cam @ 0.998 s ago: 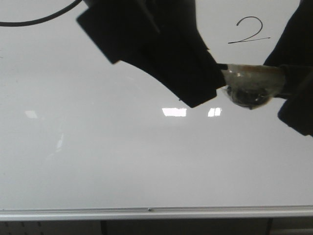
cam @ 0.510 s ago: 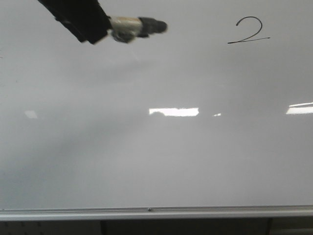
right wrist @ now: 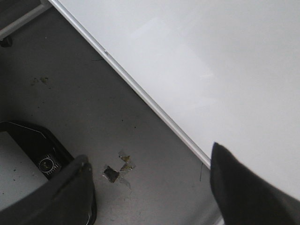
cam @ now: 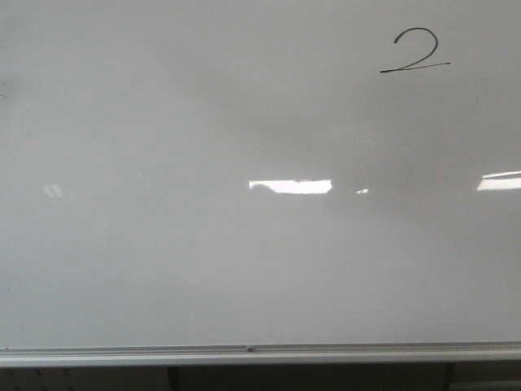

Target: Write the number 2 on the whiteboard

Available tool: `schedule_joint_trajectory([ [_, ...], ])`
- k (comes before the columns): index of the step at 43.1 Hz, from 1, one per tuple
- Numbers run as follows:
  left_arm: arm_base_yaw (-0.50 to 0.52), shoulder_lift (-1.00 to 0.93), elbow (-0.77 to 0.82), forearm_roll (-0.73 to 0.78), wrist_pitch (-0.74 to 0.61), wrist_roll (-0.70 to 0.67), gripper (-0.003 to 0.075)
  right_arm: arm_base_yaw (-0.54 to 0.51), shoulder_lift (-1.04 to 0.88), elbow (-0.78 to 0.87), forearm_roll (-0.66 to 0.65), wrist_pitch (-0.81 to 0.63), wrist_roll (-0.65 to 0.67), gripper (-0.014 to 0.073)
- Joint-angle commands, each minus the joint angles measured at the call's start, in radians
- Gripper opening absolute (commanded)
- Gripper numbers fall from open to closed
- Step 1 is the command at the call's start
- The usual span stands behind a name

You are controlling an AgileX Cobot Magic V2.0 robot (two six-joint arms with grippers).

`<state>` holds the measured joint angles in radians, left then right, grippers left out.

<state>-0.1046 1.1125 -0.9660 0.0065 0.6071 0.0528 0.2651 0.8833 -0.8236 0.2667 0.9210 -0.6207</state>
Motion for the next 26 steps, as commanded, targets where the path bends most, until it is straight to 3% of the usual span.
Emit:
schedule_joint_trajectory([
  [1,0.036,-0.024,0.071,-0.072,-0.255,-0.020,0.0003,-0.004,-0.007,-0.030,0.007,-0.047,0.001,0.0547],
  [13,0.058,0.085,0.296,-0.209,-0.860,-0.020,0.0003,-0.004,-0.007,-0.030,0.007,-0.049,0.001,0.0547],
  [26,0.053,0.258,0.307,-0.209,-1.076,-0.020,0.0003,-0.004,-0.006,-0.027,0.007,-0.066,0.001,0.0547],
])
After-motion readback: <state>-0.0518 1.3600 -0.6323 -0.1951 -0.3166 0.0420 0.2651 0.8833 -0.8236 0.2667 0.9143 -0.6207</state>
